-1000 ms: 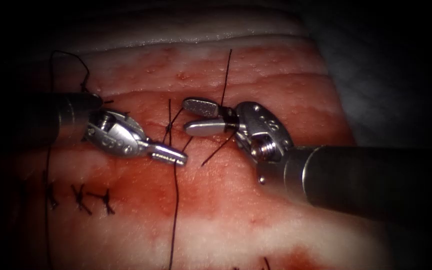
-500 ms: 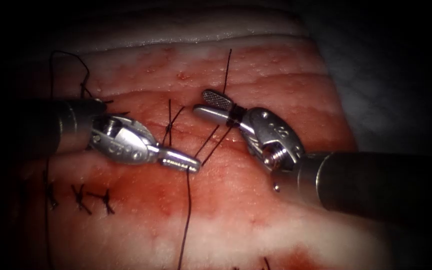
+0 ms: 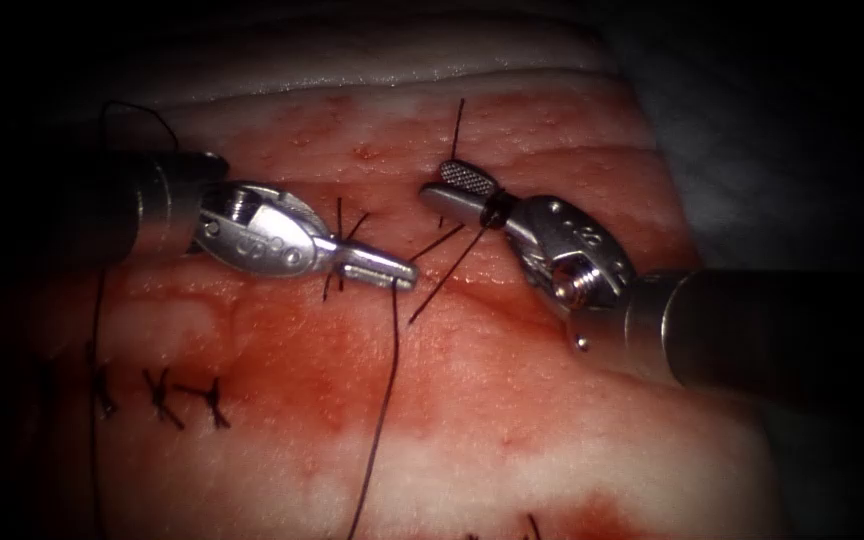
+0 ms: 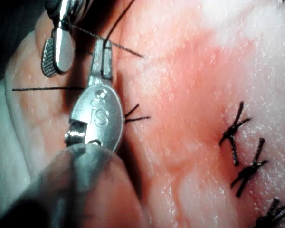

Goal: Wound Closure
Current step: Grasp the suture end with the right end-effector.

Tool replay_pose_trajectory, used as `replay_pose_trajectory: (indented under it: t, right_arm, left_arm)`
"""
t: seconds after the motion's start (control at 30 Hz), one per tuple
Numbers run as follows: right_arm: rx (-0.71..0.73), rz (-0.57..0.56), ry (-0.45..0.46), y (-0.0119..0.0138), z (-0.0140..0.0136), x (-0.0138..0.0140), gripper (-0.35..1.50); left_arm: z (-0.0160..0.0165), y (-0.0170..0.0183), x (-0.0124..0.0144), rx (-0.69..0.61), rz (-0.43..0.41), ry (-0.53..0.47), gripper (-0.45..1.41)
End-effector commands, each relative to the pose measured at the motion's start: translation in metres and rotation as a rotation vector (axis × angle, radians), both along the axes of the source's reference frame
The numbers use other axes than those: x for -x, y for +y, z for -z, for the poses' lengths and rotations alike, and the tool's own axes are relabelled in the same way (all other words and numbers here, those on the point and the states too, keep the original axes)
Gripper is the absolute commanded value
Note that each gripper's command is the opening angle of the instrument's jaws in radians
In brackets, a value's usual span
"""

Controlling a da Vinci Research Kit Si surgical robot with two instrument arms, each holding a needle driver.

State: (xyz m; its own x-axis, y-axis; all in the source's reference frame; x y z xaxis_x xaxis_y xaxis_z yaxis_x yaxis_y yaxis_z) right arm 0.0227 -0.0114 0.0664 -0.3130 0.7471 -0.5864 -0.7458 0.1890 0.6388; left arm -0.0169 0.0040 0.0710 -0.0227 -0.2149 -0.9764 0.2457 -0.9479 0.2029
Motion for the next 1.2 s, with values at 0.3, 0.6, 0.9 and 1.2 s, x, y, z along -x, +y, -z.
replay_pose_trajectory:
  t: [0.3, 0.6, 0.9, 1.2]
  right_arm:
    - [-0.067, -0.03, 0.016, 0.0009, -0.0022, -0.0004, 0.86]
    - [-0.132, -0.063, 0.048, 0.0016, -0.0037, -0.0012, 0.96]
    - [-0.162, -0.057, 0.065, 0.0024, -0.0047, -0.0034, 1.0]
    - [-0.166, -0.079, 0.055, 0.0023, -0.0046, -0.0038, -0.35]
  left_arm:
    - [-0.0022, 0.0031, 0.0017, -0.007, 0.023, 0.008, -0.45]
    - [-0.004, 0.0047, 0.0017, -0.007, 0.032, 0.013, -0.45]
    - [-0.0043, 0.005, 0.0016, -0.007, 0.033, 0.014, -0.45]
    - [-0.0043, 0.0048, 0.0013, -0.006, 0.03, 0.013, -0.45]
